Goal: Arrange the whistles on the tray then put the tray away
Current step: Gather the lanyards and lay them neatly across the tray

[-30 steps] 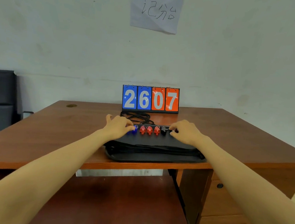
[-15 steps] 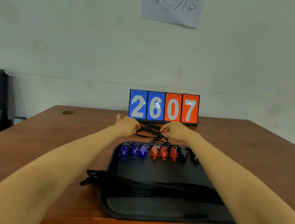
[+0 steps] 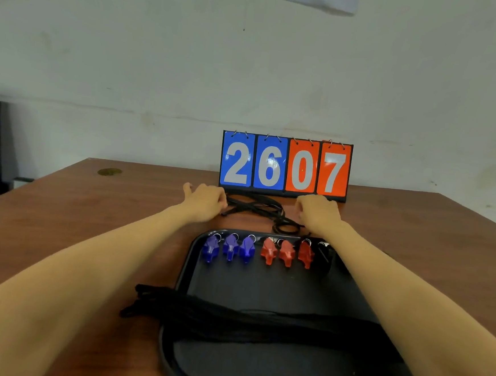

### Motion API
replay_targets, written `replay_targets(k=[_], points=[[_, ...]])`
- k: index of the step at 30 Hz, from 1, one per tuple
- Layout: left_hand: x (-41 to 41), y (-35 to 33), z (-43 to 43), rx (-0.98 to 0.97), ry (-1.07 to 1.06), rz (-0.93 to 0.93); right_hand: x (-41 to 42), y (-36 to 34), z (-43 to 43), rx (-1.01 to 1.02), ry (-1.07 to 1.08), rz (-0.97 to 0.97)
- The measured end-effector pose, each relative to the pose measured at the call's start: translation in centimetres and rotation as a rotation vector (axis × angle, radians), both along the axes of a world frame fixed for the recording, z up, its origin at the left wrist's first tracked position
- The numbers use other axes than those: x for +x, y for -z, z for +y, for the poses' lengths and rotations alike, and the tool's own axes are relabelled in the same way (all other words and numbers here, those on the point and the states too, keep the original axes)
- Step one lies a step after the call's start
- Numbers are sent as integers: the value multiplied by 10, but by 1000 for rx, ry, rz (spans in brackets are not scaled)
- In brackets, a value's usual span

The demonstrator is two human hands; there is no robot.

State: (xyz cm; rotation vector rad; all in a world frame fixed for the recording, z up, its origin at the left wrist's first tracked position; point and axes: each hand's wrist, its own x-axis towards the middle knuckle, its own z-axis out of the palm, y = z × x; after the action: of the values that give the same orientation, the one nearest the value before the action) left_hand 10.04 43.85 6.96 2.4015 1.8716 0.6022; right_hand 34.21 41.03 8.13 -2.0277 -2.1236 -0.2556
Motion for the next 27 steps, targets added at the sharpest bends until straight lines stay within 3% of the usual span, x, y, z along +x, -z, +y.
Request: replay_targets(k=[2,5,7,9,12,16,19,21,27], points=[[-2,-5,-4,41,-4,-59,1,-1,1,-47,-2,67],[-1,-17,-14,35,46,-172,-10,-7,-5,-74,-178,396],[3,-29,-20,30,101,-292,-24,-12,-10,-115,-294,499],[8,-41,-26,-2,169,-434,-35,-14,-10,-147,-315,489],[6,-53,-32,-10,196,-556,-36,-15,-5,-102,-230,300],[-13,-51,-30,-8,96,-497,-26,-15,-3,-60,-167,339],[-26,-38,-31,-103,84,-112,-37,-15,-9,-72,-273,357],[-28,-29,-30,-54,48,63,-50,-17,-14,-43,-395,308],[-24,-25,-17,146,-157,-159,-102,-24,-10,-119,-669,148]])
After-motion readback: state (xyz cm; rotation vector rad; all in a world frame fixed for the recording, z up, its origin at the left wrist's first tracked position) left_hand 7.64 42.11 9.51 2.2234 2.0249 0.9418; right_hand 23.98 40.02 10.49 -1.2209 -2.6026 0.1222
